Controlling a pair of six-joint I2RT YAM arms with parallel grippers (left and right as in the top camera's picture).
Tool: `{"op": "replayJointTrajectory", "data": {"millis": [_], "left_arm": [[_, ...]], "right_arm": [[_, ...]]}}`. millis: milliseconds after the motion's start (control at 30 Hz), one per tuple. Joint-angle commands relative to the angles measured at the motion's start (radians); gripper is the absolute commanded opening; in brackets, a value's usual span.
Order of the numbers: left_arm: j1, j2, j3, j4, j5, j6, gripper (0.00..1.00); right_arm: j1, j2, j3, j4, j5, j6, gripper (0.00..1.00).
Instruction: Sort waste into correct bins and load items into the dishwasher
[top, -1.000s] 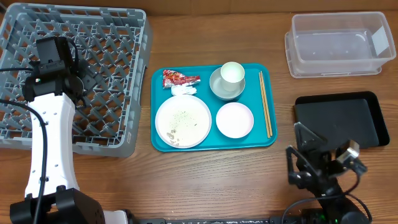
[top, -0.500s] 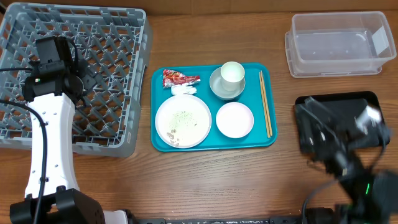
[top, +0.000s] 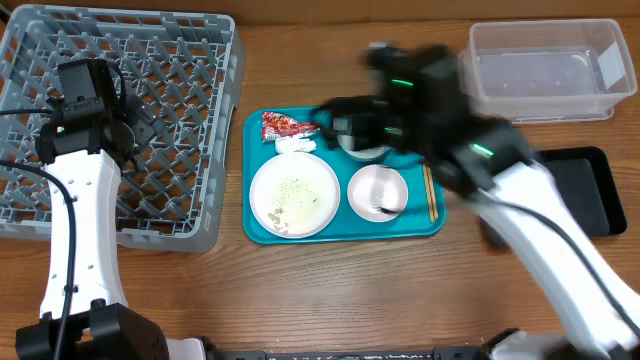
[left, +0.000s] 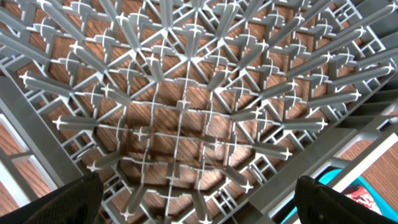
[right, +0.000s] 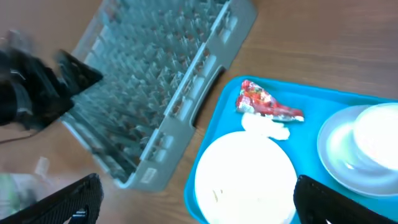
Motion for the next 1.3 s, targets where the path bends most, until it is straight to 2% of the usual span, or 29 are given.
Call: {"op": "replayJointTrajectory", "data": {"millis": [0,100,300,333,433,467,933,1267], "left_arm": [[0.000,-0.026,0.017,0.002,-0.002,-0.010,1.00],[0.000,-0.026,0.017,0.002,-0.002,-0.010,1.00],[0.000,-0.026,0.017,0.002,-0.002,-0.010,1.00],[0.000,-0.026,0.017,0.002,-0.002,-0.009,1.00],[0.000,-0.026,0.017,0.002,-0.002,-0.010,1.00],[0.000,-0.026,0.017,0.001,-0.002,-0.009,1.00],[0.000,-0.026,0.017,0.002,-0.002,-0.009,1.00],[0.000,-0.026,0.017,0.002,-0.002,-0.010,1.00]], "right_arm": [[0.058,0.175,0.200,-0.068,0.136,-0.075,1.00],[0.083,0.301,0.269,-0.037,0.134,-0.072,1.00],[0.087,0.422,0.266,0.058,0.097,-0.059,1.00],[0.087,0.442,0.266,0.058,0.097,-0.060,0.97],[0.087,0.499,0.265,0.041,0.105,-0.031,0.80],[0.087,0.520,0.265,0.033,0.117,-0.007,0.78],[0.089,0.671,0.258,0.033,0.316,0.148,0.78],[0.092,0.700,0.246,0.084,0.325,0.197,0.77]]}}
